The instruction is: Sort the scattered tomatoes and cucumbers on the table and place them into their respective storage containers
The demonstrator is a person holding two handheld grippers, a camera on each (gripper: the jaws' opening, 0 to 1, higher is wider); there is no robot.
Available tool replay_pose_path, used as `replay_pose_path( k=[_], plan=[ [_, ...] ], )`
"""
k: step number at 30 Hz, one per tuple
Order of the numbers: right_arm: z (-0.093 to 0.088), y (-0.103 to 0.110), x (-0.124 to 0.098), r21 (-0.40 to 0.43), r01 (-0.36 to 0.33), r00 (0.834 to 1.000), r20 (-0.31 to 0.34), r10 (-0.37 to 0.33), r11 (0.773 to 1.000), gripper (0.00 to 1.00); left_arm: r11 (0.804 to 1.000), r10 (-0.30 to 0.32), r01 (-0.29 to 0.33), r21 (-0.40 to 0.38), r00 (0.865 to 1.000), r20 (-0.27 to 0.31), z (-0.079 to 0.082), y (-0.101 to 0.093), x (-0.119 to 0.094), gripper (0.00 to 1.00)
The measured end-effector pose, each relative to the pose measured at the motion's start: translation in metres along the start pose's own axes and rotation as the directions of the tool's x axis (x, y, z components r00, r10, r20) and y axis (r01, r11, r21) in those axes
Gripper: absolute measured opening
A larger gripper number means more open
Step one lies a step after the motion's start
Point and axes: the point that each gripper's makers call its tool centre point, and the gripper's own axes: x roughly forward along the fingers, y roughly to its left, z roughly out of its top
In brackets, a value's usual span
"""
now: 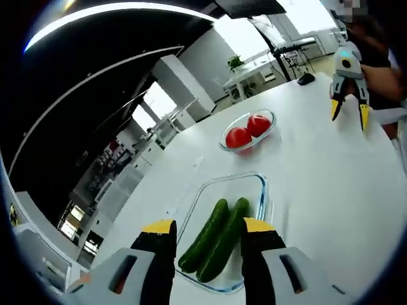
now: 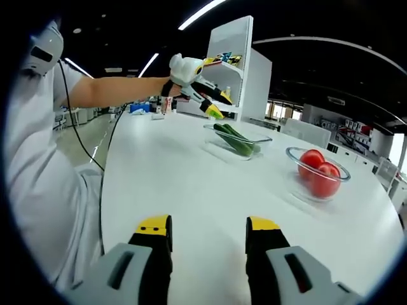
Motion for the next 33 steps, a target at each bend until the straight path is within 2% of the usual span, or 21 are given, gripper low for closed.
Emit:
replay_pose_path(
  k=[4, 6, 8, 10, 14, 17, 19, 22, 24, 26, 27, 28, 31, 33],
  plan=[
    [0.003, -0.010, -0.002, 0.018, 0.041, 0.999, 0.014, -0.041, 0.999, 0.45, 0.997, 0.008, -0.007, -0.076, 1.000, 0.012, -0.003, -0.001, -0.003, 0.41],
    [0.005, -0.015, -0.002, 0.030, 0.060, 0.998, 0.026, -0.060, 0.998, 0.45, 0.989, 0.007, -0.002, -0.149, 0.999, 0.031, -0.003, -0.001, -0.006, 0.41],
    [0.006, -0.019, -0.002, 0.042, 0.075, 0.997, 0.032, -0.076, 0.996, 0.45, 0.985, 0.016, -0.010, -0.170, 0.999, 0.038, -0.004, 0.002, -0.007, 0.41],
    [0.008, -0.023, -0.002, 0.048, 0.094, 0.995, 0.039, -0.095, 0.994, 0.45, 0.971, 0.031, -0.019, -0.236, 0.998, 0.048, -0.005, 0.004, -0.010, 0.41],
    [0.018, -0.033, -0.005, 0.081, 0.146, 0.986, 0.071, -0.152, 0.986, 0.45, 0.963, 0.037, -0.017, -0.270, 0.997, 0.069, -0.004, 0.000, -0.012, 0.41],
    [0.021, -0.036, -0.007, 0.082, 0.164, 0.983, 0.070, -0.170, 0.983, 0.45, 0.964, 0.038, -0.018, -0.265, 0.997, 0.071, -0.009, -0.007, -0.010, 0.41],
    [0.022, -0.037, -0.008, 0.077, 0.173, 0.982, 0.067, -0.178, 0.982, 0.45, 0.957, 0.027, -0.004, -0.289, 0.997, 0.076, -0.011, -0.011, -0.010, 0.41],
    [0.023, -0.038, -0.009, 0.073, 0.189, 0.979, 0.059, -0.193, 0.979, 0.45, 0.928, 0.032, 0.016, -0.373, 0.992, 0.121, -0.006, -0.014, -0.013, 0.41],
    [0.023, -0.040, -0.010, 0.079, 0.199, 0.978, 0.055, -0.203, 0.977, 0.45, 0.912, 0.033, 0.022, -0.409, 0.991, 0.128, -0.005, -0.015, -0.015, 0.41],
    [0.023, -0.042, -0.010, 0.089, 0.210, 0.975, 0.056, -0.215, 0.974, 0.45, 0.882, 0.031, 0.050, -0.468, 0.986, 0.163, -0.001, -0.017, -0.018, 0.41],
    [0.023, -0.043, -0.011, 0.095, 0.217, 0.973, 0.056, -0.223, 0.972, 0.45, 0.860, 0.032, 0.065, -0.505, 0.983, 0.181, 0.001, -0.018, -0.019, 0.41],
    [0.023, -0.045, -0.011, 0.102, 0.224, 0.972, 0.056, -0.230, 0.969, 0.45, 0.848, 0.028, 0.078, -0.523, 0.981, 0.192, 0.002, -0.020, -0.020, 0.41],
    [0.022, -0.049, -0.012, 0.124, 0.242, 0.967, 0.054, -0.250, 0.962, 0.45, 0.863, 0.040, 0.052, -0.502, 0.984, 0.172, -0.002, -0.023, -0.023, 0.42],
    [0.021, -0.049, -0.013, 0.130, 0.247, 0.965, 0.053, -0.255, 0.960, 0.44, 0.859, 0.043, 0.050, -0.510, 0.985, 0.168, -0.006, -0.027, -0.027, 0.42]
  ],
)
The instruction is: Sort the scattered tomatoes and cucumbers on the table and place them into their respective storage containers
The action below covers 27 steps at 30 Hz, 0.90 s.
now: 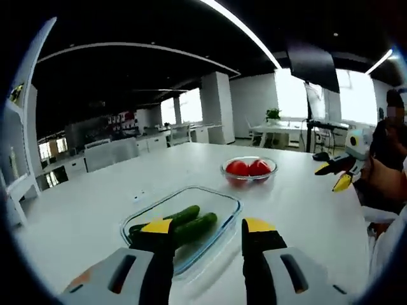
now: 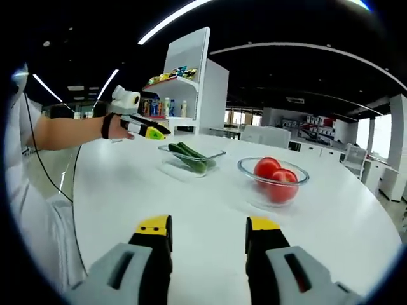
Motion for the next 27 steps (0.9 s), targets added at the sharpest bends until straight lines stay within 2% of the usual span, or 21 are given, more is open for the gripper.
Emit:
replay_pose_path(
  k=[2, 7, 10, 11, 15, 18, 19, 22, 23, 25, 27],
  plan=[
    [-0.001, 0.000, -0.001, 0.003, 0.001, 1.000, -0.002, -0.001, 1.000, 0.44, 0.999, 0.004, -0.004, -0.039, 1.000, 0.008, -0.002, -0.002, -0.004, 0.42],
    [-0.003, 0.000, -0.004, -0.001, 0.007, 1.000, -0.011, -0.007, 1.000, 0.44, 1.000, 0.022, -0.023, -0.021, 0.999, -0.032, -0.020, -0.007, -0.016, 0.42],
    [-0.004, -0.002, -0.006, 0.013, 0.011, 1.000, -0.017, -0.011, 1.000, 0.44, 0.997, 0.041, -0.043, -0.061, 0.999, -0.024, -0.021, -0.005, -0.023, 0.41],
    [-0.004, -0.002, -0.006, 0.016, 0.013, 1.000, -0.019, -0.013, 1.000, 0.44, 0.993, 0.068, -0.071, -0.097, 0.997, -0.028, -0.022, -0.002, -0.026, 0.41],
    [-0.002, -0.009, -0.011, 0.039, 0.038, 0.998, -0.041, -0.036, 0.999, 0.44, 0.991, 0.094, -0.099, -0.090, 0.994, -0.057, -0.026, -0.005, -0.032, 0.41],
    [0.000, -0.010, -0.014, 0.044, 0.041, 0.998, -0.054, -0.039, 0.998, 0.43, 0.986, 0.090, -0.099, -0.134, 0.993, -0.075, -0.030, -0.014, -0.036, 0.41],
    [0.000, -0.011, -0.015, 0.045, 0.045, 0.997, -0.059, -0.043, 0.998, 0.43, 0.987, 0.087, -0.100, -0.124, 0.991, -0.104, -0.037, -0.017, -0.037, 0.41],
    [-0.001, -0.012, -0.018, 0.059, 0.056, 0.996, -0.077, -0.051, 0.997, 0.43, 0.989, 0.093, -0.106, -0.107, 0.989, -0.118, -0.044, -0.022, -0.038, 0.40],
    [-0.002, -0.012, -0.019, 0.070, 0.059, 0.994, -0.093, -0.053, 0.996, 0.43, 0.986, 0.098, -0.116, -0.124, 0.985, -0.140, -0.049, -0.023, -0.042, 0.39],
    [-0.003, -0.011, -0.023, 0.069, 0.061, 0.993, -0.108, -0.053, 0.996, 0.42, 0.982, 0.076, -0.102, -0.162, 0.984, -0.160, -0.052, -0.034, -0.050, 0.38],
    [-0.001, -0.010, -0.027, 0.067, 0.059, 0.993, -0.106, -0.052, 0.996, 0.42, 0.978, 0.047, -0.075, -0.192, 0.988, -0.146, -0.049, -0.040, -0.056, 0.39]
  ],
)
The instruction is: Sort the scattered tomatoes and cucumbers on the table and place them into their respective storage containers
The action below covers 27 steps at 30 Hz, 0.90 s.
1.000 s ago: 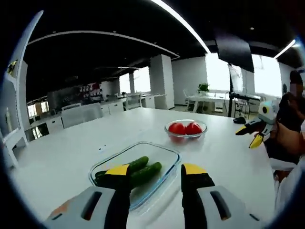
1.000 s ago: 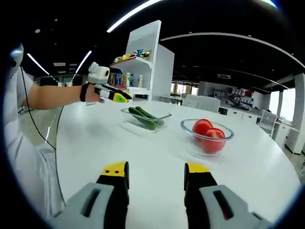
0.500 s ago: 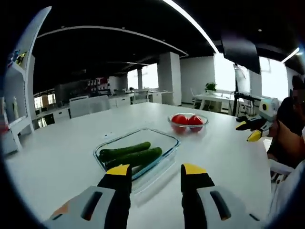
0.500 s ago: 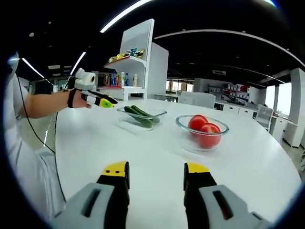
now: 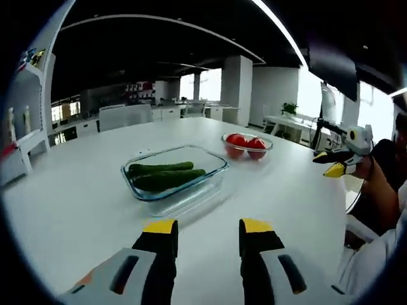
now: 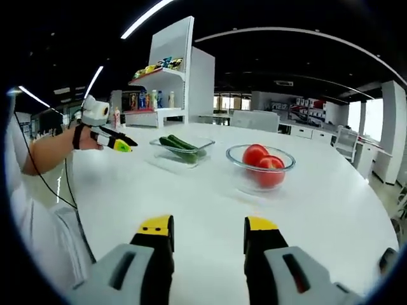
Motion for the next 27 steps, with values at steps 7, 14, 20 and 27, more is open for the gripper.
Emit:
replay_pose_path(
  k=[7, 14, 20, 27],
  plan=[
    [0.000, -0.006, -0.004, 0.032, 0.017, 1.000, -0.011, -0.016, 0.999, 0.44, 1.000, -0.018, 0.019, 0.016, 0.996, -0.087, -0.025, -0.019, -0.001, 0.40],
    [-0.001, -0.001, -0.011, 0.022, -0.008, 0.999, -0.040, 0.009, 1.000, 0.45, 1.000, -0.008, 0.009, 0.011, 0.993, -0.121, -0.035, -0.030, -0.017, 0.40],
    [0.013, 0.012, -0.016, -0.010, -0.041, 0.999, 0.001, 0.041, 0.999, 0.46, 0.996, -0.054, 0.061, 0.057, 0.991, -0.126, -0.040, -0.060, -0.034, 0.40],
    [0.009, 0.019, -0.018, 0.030, -0.061, 0.998, -0.031, 0.062, 0.998, 0.41, 0.999, -0.034, 0.037, 0.040, 0.995, -0.092, -0.031, -0.063, -0.055, 0.41]
  ],
)
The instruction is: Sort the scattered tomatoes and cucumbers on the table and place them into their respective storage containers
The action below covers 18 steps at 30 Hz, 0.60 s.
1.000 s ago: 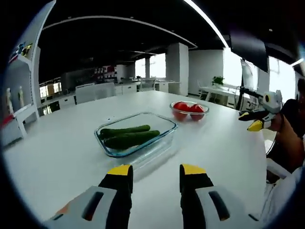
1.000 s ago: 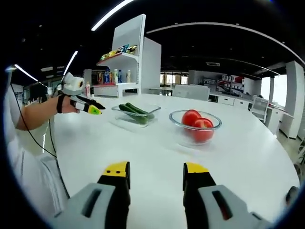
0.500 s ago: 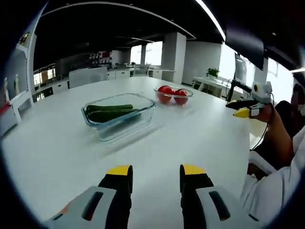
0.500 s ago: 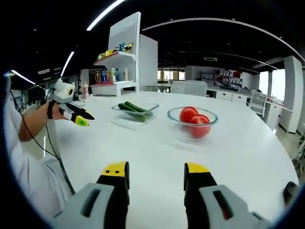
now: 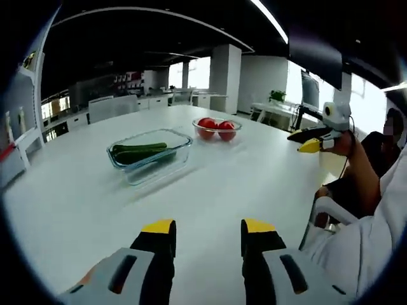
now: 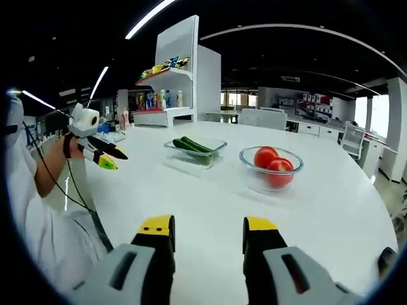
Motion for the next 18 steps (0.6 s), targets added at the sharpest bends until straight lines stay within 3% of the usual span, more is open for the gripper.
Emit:
replay_pose_path(
  k=[4, 13, 18],
  plan=[
    [-0.004, -0.007, -0.004, 0.031, 0.013, 1.000, -0.015, -0.012, 0.999, 0.40, 0.999, 0.019, -0.018, -0.030, 0.999, 0.043, 0.009, -0.002, -0.013, 0.40],
    [-0.009, -0.003, -0.007, 0.001, 0.002, 1.000, -0.017, -0.002, 1.000, 0.43, 0.999, 0.033, -0.033, -0.010, 0.999, -0.004, -0.002, -0.007, -0.015, 0.40],
    [-0.012, 0.004, -0.005, -0.031, -0.023, 0.999, -0.029, 0.022, 0.999, 0.43, 0.999, 0.053, -0.053, -0.015, 0.999, -0.003, 0.000, -0.002, -0.015, 0.40]
  ],
)
